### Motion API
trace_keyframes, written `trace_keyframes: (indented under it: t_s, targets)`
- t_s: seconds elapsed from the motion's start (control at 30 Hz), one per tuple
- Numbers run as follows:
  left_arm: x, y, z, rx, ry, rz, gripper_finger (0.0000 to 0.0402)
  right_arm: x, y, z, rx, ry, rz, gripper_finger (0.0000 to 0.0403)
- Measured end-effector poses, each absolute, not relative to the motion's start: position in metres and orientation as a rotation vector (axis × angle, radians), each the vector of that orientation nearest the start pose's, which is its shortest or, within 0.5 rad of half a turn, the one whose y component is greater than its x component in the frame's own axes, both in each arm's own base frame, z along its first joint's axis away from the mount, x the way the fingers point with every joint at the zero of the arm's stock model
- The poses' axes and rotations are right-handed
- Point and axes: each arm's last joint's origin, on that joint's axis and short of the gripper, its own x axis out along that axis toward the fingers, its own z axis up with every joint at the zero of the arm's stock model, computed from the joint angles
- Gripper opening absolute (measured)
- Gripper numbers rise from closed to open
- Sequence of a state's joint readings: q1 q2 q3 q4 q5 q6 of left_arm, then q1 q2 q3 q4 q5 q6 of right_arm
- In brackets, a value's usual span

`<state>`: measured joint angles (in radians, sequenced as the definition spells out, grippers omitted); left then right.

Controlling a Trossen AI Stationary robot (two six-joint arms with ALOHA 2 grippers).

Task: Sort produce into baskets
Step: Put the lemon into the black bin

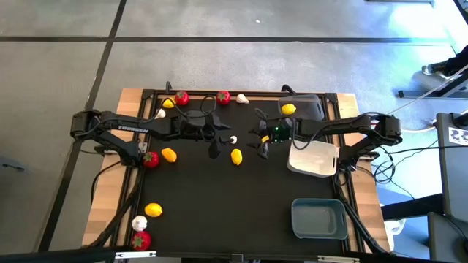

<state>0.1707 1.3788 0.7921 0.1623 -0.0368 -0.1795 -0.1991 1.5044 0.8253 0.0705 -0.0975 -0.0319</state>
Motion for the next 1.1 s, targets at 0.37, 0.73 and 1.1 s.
trace_keyframes:
  t_s: [0.37, 0.73, 1.1]
  targets:
    - [0.290, 0.051, 0.237, -0.204, 0.406, 0.244, 0.0260, 0.325, -0.039, 0.182, 0.037, 0.576, -0.021, 0.0282]
    - [0.291, 0.051, 0.237, -0.207, 0.401, 0.244, 0.0260, 0.336, -0.037, 0.169, 0.124, 0.539, 0.008, 0.0282]
    - [0.291, 0.051, 0.237, -0.256, 0.395, 0.253, 0.0260, 0.347, -0.038, 0.144, 0.106, 0.540, 0.045, 0.0282]
